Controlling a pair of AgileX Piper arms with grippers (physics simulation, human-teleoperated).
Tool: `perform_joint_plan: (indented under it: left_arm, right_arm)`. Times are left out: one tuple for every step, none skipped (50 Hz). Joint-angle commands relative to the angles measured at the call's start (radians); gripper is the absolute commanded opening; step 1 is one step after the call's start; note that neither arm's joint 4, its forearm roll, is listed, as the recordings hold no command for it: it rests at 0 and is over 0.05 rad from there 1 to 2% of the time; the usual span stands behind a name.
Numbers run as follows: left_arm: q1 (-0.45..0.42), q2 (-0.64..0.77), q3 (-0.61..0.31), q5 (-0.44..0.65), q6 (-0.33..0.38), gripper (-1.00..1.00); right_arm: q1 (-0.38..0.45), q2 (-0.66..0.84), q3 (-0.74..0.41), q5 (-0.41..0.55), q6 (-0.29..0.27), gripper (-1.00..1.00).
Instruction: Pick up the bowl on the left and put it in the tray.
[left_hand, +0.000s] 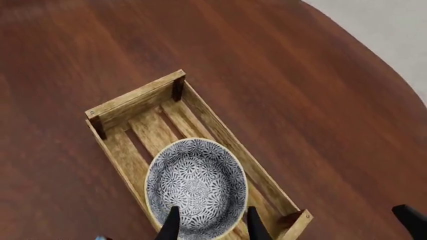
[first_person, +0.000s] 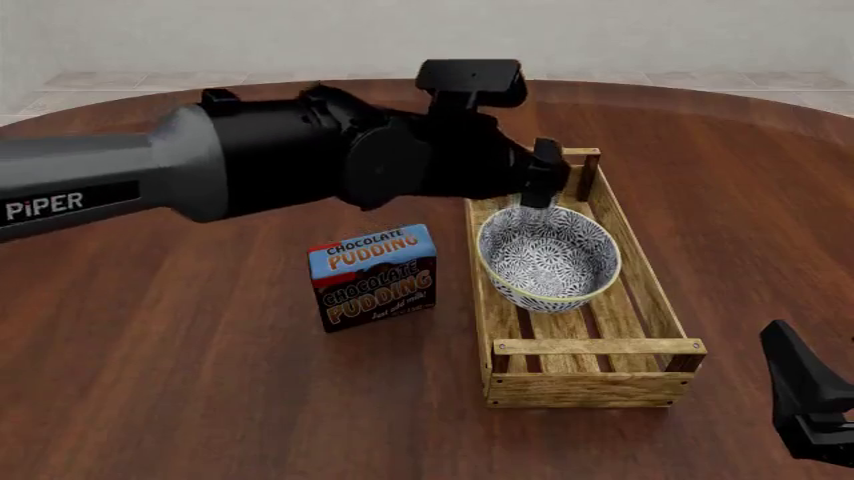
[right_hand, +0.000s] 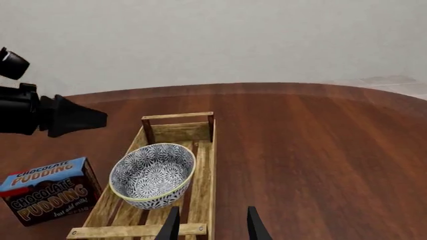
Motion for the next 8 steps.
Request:
perform_joint_plan:
  left_arm:
    - [-0.021,-0.124,0.062,0.010,0.006,1.00]
    - [-0.027,-0.142,0.073,0.009,0.006,1.00]
    - [-0.027,-0.142,0.073,0.008,0.006,1.00]
    - [-0.031,-0.175,0.088,0.004,0.018,1.00]
    - [-0.037,-0.187,0.093,0.007,0.006,1.00]
    - [-0.037,-0.200,0.097,0.006,0.009,1.00]
    - [-0.048,-0.216,0.100,0.013,0.005,1.00]
    - [-0.043,-0.228,0.100,0.017,0.011,1.00]
  right_arm:
    - [0.004,0.000,0.000,-0.002,-0.003,1.00]
    - [0.005,0.000,0.000,-0.003,-0.003,1.00]
    - [0.005,0.000,0.000,-0.003,-0.003,1.00]
    - [0.003,0.000,0.000,-0.002,-0.004,1.00]
    - [0.004,0.000,0.000,-0.002,-0.003,1.00]
    - [0.004,0.000,0.000,-0.001,-0.004,1.00]
    - [0.005,0.000,0.000,0.001,-0.005,1.00]
    - [0.006,0.000,0.000,0.001,-0.007,1.00]
